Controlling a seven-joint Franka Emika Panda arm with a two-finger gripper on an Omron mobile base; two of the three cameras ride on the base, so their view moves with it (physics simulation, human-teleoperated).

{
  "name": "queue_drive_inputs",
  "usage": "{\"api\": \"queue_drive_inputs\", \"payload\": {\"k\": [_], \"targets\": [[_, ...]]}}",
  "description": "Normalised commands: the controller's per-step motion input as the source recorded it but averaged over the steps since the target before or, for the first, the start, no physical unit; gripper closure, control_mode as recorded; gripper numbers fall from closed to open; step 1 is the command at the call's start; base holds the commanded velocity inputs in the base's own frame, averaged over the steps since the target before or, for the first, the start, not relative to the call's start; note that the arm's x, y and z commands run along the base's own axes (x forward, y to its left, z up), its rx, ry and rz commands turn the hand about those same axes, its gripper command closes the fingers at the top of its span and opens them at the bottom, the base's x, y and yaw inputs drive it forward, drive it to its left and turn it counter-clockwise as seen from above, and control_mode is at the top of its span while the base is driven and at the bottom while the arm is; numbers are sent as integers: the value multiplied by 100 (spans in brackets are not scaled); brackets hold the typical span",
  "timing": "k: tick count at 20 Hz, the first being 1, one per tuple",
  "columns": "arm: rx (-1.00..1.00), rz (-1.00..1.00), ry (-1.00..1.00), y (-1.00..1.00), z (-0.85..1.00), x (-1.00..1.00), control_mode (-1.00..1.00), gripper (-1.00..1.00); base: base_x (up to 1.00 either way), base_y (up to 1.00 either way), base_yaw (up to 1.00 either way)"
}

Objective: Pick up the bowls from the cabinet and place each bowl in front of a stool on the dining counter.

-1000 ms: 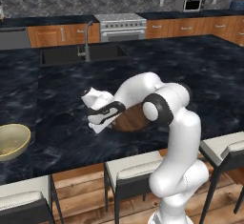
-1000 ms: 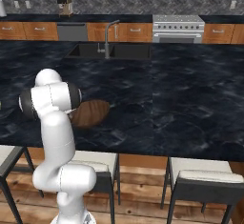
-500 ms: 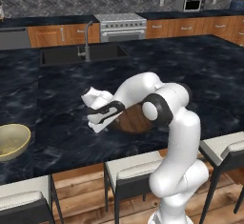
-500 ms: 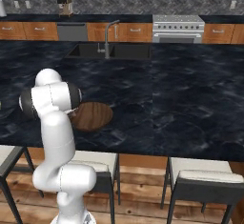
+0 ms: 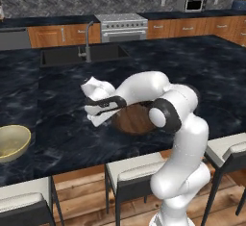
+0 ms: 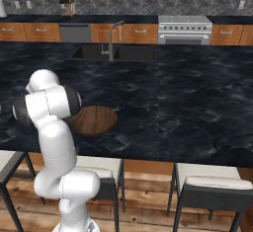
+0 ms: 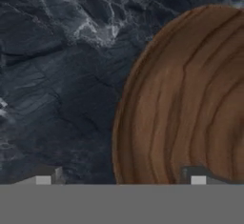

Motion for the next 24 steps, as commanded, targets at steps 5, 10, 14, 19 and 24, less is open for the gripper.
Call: {"api": "queue_drive_inputs", "payload": {"k": [5, 10, 14, 19, 24], "targets": [[19, 0, 0, -45, 100, -91, -100, -100, 0, 0, 0], [25, 0, 5, -71, 87, -88, -100, -100, 0, 0, 0], [41, 1, 1, -98, 47, -79, -100, -100, 0, 0, 0], [34, 5, -9, -84, 20, -100, -100, -100, 0, 0, 0], [24, 4, -23, -71, 16, -97, -100, -100, 0, 0, 0]]}}
